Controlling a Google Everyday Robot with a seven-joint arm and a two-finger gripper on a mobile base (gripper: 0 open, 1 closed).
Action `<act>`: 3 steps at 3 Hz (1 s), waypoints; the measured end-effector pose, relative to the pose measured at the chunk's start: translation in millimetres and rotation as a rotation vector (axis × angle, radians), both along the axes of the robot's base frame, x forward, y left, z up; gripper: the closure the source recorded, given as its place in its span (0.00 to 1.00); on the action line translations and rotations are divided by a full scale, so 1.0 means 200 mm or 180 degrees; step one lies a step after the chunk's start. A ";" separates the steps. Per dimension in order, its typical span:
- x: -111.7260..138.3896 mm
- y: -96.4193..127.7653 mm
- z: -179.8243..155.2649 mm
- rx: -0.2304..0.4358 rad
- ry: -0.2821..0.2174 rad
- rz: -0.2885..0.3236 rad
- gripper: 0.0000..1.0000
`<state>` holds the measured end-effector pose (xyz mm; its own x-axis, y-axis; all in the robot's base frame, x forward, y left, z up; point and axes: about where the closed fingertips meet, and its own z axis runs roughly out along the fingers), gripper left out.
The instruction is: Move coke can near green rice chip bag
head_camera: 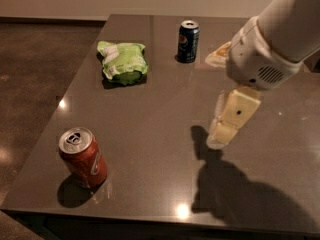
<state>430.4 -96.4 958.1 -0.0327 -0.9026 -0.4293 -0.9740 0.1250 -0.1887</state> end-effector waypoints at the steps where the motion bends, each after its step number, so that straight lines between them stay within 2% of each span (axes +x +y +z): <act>1: -0.08 0.24 -0.07 0.0205 0.0000 0.0198 0.00; 3: -0.18 0.59 -0.14 0.0516 -0.0007 0.0410 0.00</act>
Offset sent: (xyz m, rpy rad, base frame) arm -0.0422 0.1386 -0.0385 0.1946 0.0087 0.1458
